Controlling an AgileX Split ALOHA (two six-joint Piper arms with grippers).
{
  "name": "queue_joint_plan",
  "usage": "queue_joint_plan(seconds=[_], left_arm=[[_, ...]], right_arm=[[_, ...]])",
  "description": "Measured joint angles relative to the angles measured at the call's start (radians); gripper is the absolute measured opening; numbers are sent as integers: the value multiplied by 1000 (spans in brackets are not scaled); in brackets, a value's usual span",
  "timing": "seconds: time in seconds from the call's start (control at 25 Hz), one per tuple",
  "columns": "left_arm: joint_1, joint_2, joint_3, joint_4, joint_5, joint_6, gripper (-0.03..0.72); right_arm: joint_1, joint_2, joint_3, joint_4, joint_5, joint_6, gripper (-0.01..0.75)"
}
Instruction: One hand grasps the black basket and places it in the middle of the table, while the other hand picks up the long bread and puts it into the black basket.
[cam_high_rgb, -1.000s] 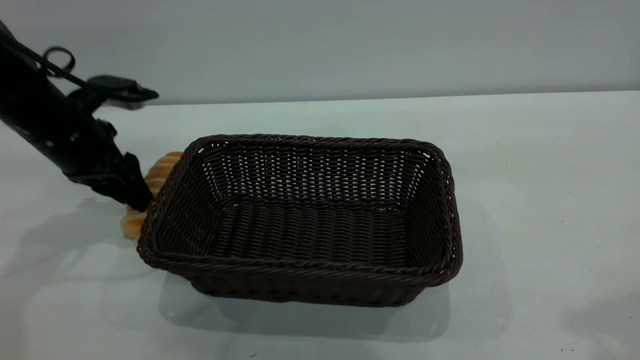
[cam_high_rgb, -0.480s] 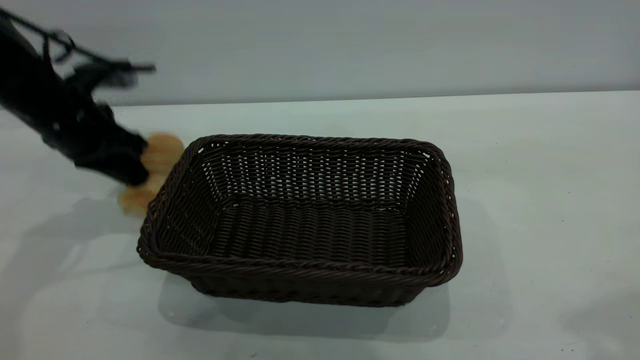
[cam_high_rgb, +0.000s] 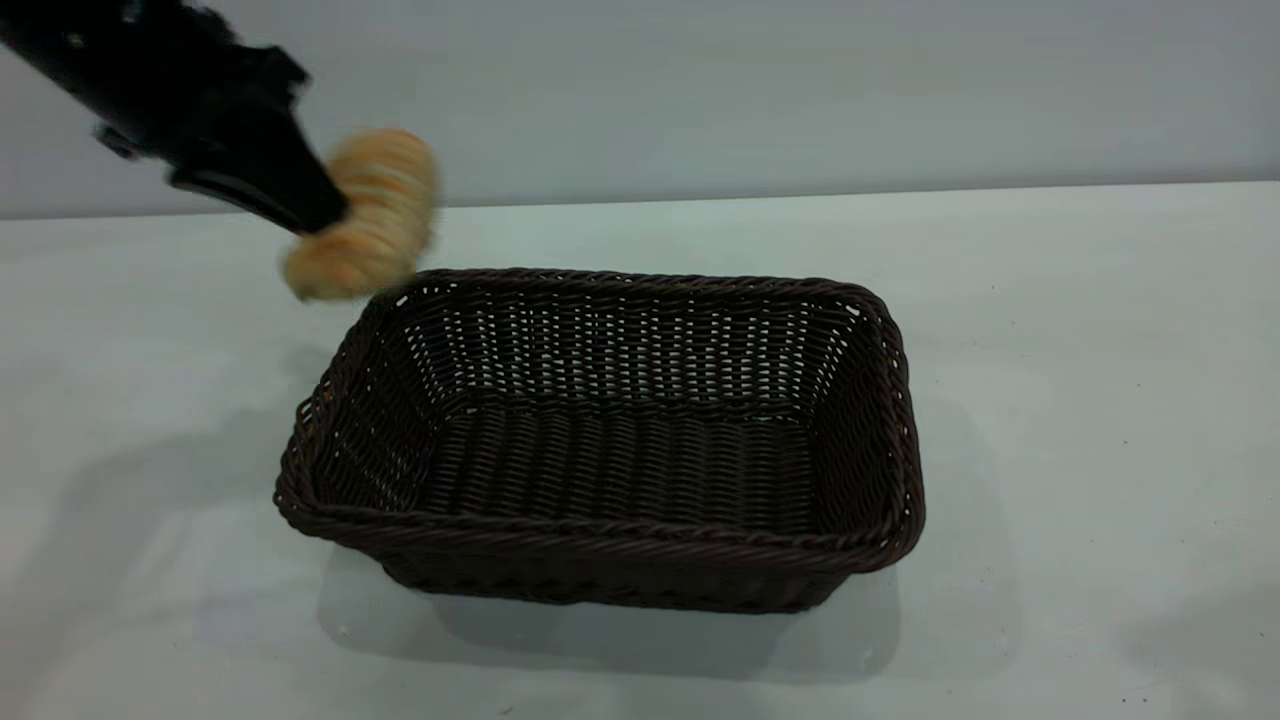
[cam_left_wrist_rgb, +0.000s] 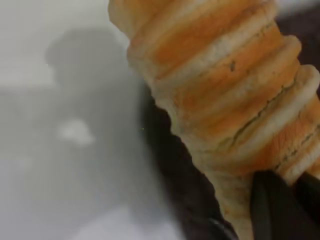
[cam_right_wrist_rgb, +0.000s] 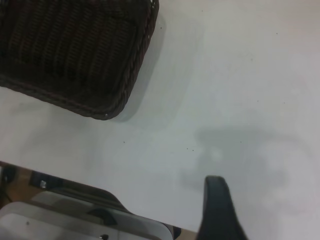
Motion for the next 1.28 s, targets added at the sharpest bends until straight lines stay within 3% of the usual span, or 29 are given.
queue_joint_plan(seconds=[0.16, 0.4, 0.72, 0.84, 1.0, 1.28], left_arm=[[-72, 8, 0, -4, 62, -2, 45], [-108, 9, 0, -56, 31, -4, 91], [-108, 8, -2, -78, 27, -10, 477], [-93, -12, -31, -56, 67, -50, 557], [-25, -104, -110, 72, 124, -240, 577], [58, -326, -203, 496, 243, -591, 580]], right_arm=[[0, 0, 0, 0, 0, -2, 527], [0, 0, 0, 0, 0, -6, 527], [0, 0, 0, 0, 0, -6, 527], [0, 0, 0, 0, 0, -6, 527], [0, 0, 0, 0, 0, -6, 527], [0, -4, 0, -4, 0, -6, 527]])
